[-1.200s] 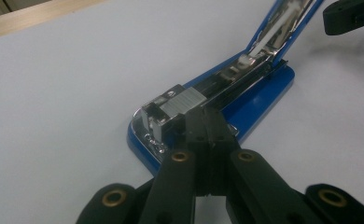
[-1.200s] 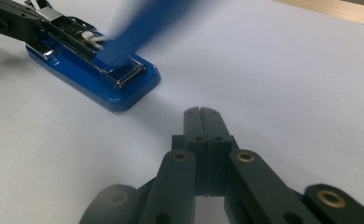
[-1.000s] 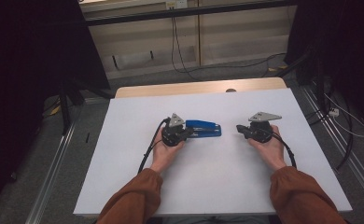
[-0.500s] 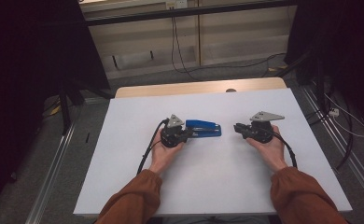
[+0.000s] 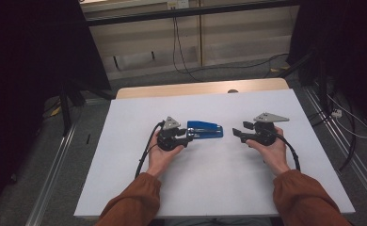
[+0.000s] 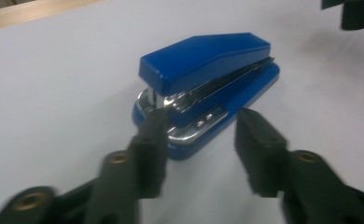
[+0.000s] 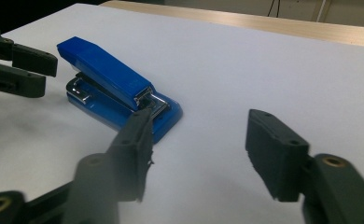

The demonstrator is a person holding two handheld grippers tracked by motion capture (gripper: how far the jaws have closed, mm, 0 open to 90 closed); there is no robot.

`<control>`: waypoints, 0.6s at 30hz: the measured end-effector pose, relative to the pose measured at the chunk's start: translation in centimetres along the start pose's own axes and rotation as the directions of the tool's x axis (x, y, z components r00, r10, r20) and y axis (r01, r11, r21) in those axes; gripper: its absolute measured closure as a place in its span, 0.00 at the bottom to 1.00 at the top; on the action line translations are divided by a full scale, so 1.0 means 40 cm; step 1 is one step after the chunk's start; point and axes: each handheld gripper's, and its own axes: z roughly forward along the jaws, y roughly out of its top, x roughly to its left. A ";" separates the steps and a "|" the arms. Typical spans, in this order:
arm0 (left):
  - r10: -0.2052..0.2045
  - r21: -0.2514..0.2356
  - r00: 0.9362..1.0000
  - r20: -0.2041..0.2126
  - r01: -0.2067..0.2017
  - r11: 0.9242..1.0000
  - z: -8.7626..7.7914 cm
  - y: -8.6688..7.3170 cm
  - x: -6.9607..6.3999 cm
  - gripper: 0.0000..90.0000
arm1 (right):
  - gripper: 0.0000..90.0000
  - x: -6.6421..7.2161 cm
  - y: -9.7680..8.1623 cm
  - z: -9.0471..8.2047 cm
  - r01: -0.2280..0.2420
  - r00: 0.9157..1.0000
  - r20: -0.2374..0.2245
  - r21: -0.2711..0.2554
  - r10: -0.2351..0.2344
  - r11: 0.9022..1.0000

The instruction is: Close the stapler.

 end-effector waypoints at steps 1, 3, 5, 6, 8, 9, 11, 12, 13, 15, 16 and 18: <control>-0.013 0.006 1.000 0.000 0.013 1.000 -0.002 -0.001 -0.001 0.44 | 0.38 0.000 -0.001 -0.001 0.001 1.000 0.008 -0.005 -0.001 1.000; -0.023 0.013 1.000 0.000 0.023 1.000 -0.007 -0.002 -0.001 0.35 | 0.33 0.000 -0.006 -0.002 0.003 1.000 0.010 -0.019 -0.003 1.000; -0.022 0.002 1.000 -0.010 0.022 1.000 -0.011 -0.002 -0.002 0.28 | 0.25 0.001 -0.009 -0.002 -0.005 1.000 0.010 -0.016 0.005 1.000; -0.018 0.000 1.000 -0.018 0.018 1.000 -0.015 -0.001 0.000 0.25 | 0.22 0.001 -0.009 -0.001 -0.007 1.000 0.010 -0.017 0.008 1.000; -0.011 -0.013 0.998 -0.056 0.010 1.000 -0.021 0.001 -0.002 0.20 | 0.17 0.003 -0.009 -0.001 -0.009 1.000 0.009 -0.027 0.009 1.000; -0.014 -0.021 0.999 -0.052 0.013 1.000 -0.024 0.002 -0.004 0.15 | 0.17 0.005 -0.008 -0.001 -0.008 1.000 0.008 -0.030 0.008 1.000; -0.018 -0.037 0.999 -0.051 0.017 0.999 -0.033 0.003 -0.004 0.13 | 0.15 0.008 -0.006 -0.002 0.001 1.000 0.007 -0.038 -0.001 0.999; -0.020 -0.040 0.998 -0.059 0.018 0.999 -0.038 0.003 -0.005 0.10 | 0.14 0.010 -0.005 -0.003 0.002 1.000 0.006 -0.044 -0.002 0.999; -0.028 -0.045 0.998 -0.051 0.025 0.999 -0.042 0.000 -0.004 0.07 | 0.12 0.011 -0.004 -0.004 0.002 1.000 0.003 -0.048 -0.002 0.999; -0.014 -0.058 0.999 -0.047 0.011 0.998 -0.053 -0.005 -0.002 0.06 | 0.06 0.015 -0.003 -0.005 -0.002 1.000 0.008 -0.052 0.002 0.999; -0.014 -0.068 0.999 -0.044 0.011 0.998 -0.057 -0.008 -0.004 0.05 | 0.05 0.017 -0.004 -0.007 -0.005 1.000 0.011 -0.053 0.006 0.999; -0.007 -0.084 0.999 -0.051 0.003 0.996 -0.071 -0.011 -0.004 0.04 | 0.04 0.021 -0.005 -0.013 0.012 1.000 0.017 -0.064 -0.011 0.998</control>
